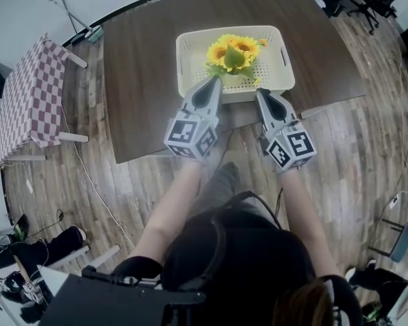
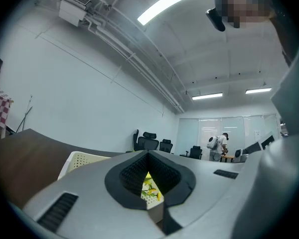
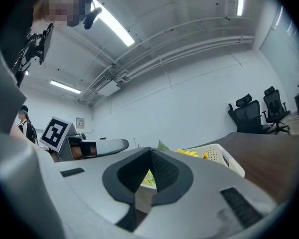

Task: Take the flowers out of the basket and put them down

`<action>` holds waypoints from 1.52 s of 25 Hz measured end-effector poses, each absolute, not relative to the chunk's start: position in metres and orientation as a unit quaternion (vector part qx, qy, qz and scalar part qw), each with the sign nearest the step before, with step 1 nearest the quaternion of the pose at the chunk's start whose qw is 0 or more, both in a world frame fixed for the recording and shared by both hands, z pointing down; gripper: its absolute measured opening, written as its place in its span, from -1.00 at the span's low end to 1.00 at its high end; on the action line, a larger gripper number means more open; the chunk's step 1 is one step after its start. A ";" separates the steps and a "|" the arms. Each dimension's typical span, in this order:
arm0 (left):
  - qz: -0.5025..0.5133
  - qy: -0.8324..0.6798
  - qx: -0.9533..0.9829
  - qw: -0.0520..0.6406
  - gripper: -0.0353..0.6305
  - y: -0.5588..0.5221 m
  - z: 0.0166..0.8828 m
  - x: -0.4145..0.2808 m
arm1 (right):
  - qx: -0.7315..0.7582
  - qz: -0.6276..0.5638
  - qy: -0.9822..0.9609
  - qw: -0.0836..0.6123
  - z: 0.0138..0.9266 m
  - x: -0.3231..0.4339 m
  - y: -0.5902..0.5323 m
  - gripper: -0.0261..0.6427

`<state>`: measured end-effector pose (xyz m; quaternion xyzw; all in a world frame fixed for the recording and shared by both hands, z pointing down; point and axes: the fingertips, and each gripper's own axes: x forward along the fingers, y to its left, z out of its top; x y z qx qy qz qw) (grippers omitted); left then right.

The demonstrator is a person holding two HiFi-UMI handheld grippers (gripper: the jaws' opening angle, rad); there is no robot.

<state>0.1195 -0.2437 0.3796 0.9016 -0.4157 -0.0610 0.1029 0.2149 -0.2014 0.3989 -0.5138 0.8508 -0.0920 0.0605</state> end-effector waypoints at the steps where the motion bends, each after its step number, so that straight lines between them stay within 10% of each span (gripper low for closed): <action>1: -0.064 -0.415 0.901 0.106 -0.89 -0.247 0.379 0.119 | -0.516 -0.095 0.849 0.057 0.399 0.217 -0.205 -0.92; 21: -0.040 -0.414 0.895 0.161 -0.88 -0.343 0.390 0.123 | -0.543 -0.095 0.834 0.024 0.383 0.251 -0.304 -0.92; 38: 0.044 -0.411 0.876 0.248 -0.30 -0.389 0.446 0.133 | -0.555 -0.218 0.801 -0.060 0.442 0.275 -0.370 -0.73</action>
